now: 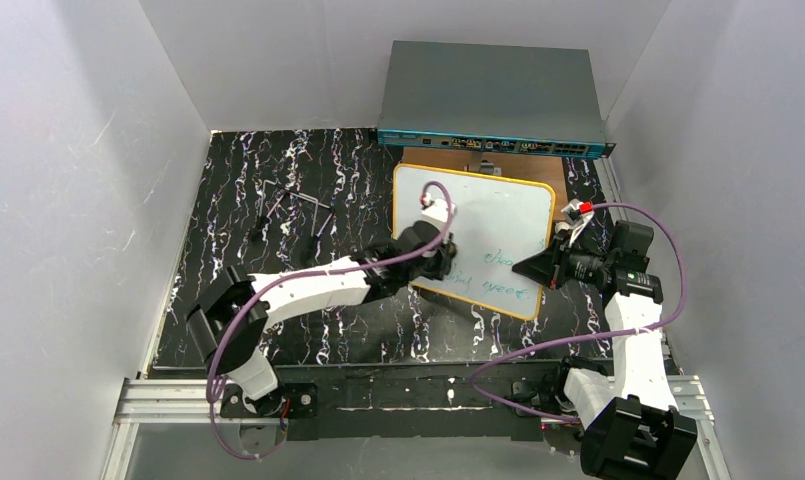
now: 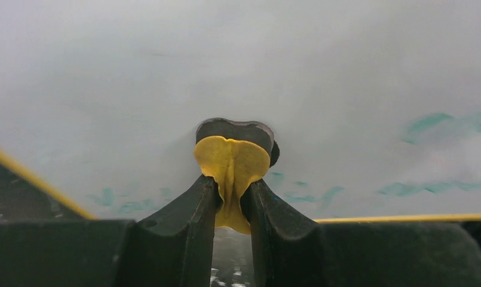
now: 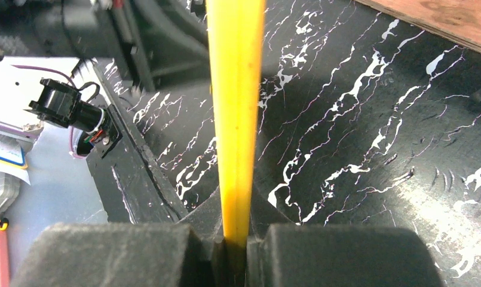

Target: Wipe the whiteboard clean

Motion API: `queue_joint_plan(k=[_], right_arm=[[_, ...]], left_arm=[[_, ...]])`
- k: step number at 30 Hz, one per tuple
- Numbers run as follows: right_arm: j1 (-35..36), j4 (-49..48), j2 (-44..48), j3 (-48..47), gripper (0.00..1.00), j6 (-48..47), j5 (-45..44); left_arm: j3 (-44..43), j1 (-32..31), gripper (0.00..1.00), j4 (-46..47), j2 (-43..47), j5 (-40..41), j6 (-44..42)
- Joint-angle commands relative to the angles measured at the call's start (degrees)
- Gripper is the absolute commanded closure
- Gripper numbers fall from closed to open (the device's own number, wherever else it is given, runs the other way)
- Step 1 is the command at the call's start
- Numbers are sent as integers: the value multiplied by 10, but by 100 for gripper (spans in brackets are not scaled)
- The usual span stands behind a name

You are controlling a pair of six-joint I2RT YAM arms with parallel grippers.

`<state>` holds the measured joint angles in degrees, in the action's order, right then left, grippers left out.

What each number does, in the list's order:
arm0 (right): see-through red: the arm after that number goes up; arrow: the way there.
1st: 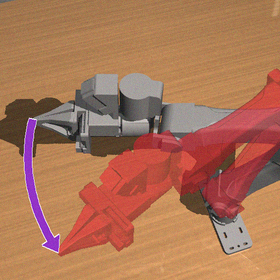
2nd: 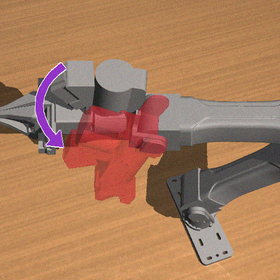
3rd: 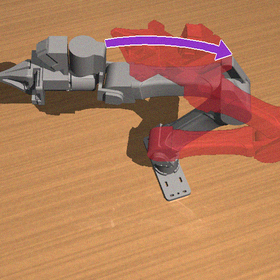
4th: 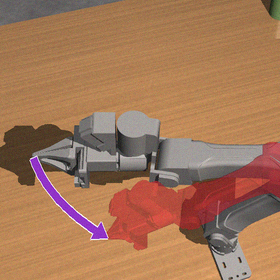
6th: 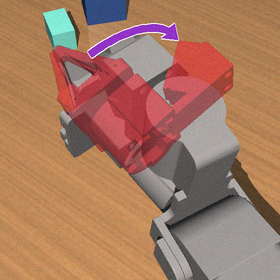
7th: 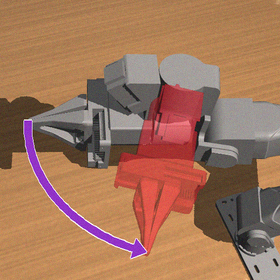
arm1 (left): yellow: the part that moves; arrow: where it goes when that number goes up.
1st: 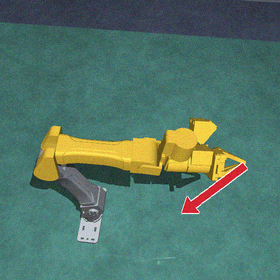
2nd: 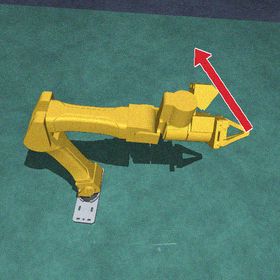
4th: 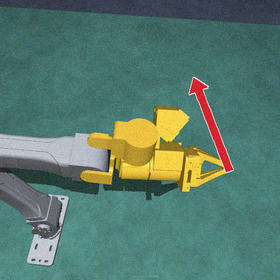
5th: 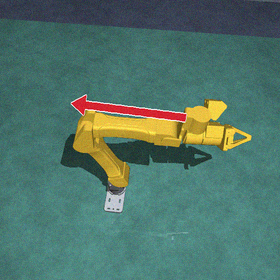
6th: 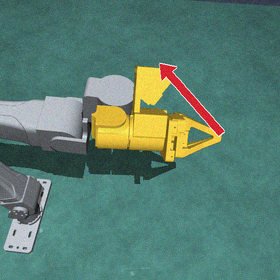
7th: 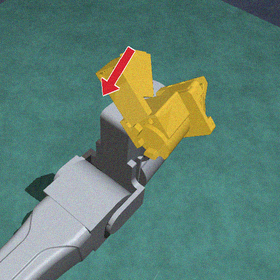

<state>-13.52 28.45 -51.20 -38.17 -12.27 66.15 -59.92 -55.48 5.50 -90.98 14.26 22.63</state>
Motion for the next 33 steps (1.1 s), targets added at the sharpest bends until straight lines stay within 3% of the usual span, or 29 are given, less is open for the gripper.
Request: queue_joint_plan(k=[1,7,10,13,24,30,33], right_arm=[[2,-22,15,-30,99,-6,80],[1,-22,15,-30,99,-6,82],[1,-21,15,-30,99,-6,82],[1,-22,18,-30,99,-6,82],[1,-23,13,-30,99,-6,80],[1,-23,13,-29,99,-6,80],[1,-23,12,-30,99,-6,82]], left_arm=[[-63,-79,100,-10,-27,10,-23],[-66,-46,100,-14,-4,19,-42],[-99,-33,100,-76,-6,53,-54],[-89,5,100,-62,1,18,-38],[-166,-113,100,-72,-59,20,-107],[-80,-32,100,-25,-13,5,-53],[-75,-23,100,-31,-12,-4,-53]])
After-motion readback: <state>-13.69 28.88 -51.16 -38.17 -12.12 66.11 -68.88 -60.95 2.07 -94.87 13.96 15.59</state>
